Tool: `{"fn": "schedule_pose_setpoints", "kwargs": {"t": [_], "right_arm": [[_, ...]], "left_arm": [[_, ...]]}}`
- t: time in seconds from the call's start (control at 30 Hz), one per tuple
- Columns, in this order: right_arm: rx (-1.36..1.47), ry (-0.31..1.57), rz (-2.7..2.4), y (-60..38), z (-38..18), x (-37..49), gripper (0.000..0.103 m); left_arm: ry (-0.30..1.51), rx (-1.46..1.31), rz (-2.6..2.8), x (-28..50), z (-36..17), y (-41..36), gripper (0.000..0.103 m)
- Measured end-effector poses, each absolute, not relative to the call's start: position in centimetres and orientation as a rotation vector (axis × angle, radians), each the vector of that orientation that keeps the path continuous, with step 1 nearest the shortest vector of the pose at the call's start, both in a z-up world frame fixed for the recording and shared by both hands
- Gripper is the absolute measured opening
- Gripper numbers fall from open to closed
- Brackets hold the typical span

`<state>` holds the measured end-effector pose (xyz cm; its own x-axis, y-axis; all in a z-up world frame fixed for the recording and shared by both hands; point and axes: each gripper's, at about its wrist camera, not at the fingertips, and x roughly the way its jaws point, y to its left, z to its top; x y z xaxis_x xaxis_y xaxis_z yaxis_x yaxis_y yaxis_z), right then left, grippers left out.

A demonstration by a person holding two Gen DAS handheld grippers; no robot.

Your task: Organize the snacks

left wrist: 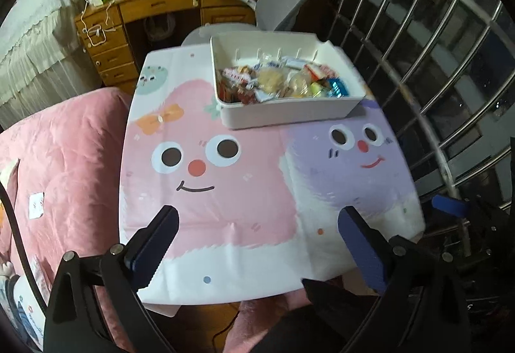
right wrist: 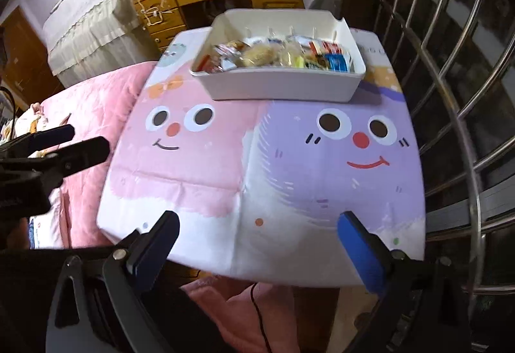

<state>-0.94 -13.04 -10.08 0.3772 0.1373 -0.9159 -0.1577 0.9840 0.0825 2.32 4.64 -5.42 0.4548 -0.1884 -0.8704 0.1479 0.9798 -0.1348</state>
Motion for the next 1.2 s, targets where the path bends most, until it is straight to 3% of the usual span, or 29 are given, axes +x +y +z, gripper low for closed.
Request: {"fn": "schedule_pose_setpoints", "kwargs": {"t": [0.3,0.5,1.2], "right_arm": [[0.028,1.242,0.17,-14.7,-4.9,-1.5,0.099],[0.087,1.15,0.136,-16.4,-2.2,-2.8,0.1],[0.058,1.004,0.099,-19.7,-1.4,-2.9,0.103]], "left_arm": [[0.981,-0.021,-0.144,0.3,0.2,2.1,0.1],[0.98,0.005,-0.037,-1.3,0.9,0.3,0.1],[0.901,0.03,0.081,-0.5,1.3,-3.9,0.102]]}}
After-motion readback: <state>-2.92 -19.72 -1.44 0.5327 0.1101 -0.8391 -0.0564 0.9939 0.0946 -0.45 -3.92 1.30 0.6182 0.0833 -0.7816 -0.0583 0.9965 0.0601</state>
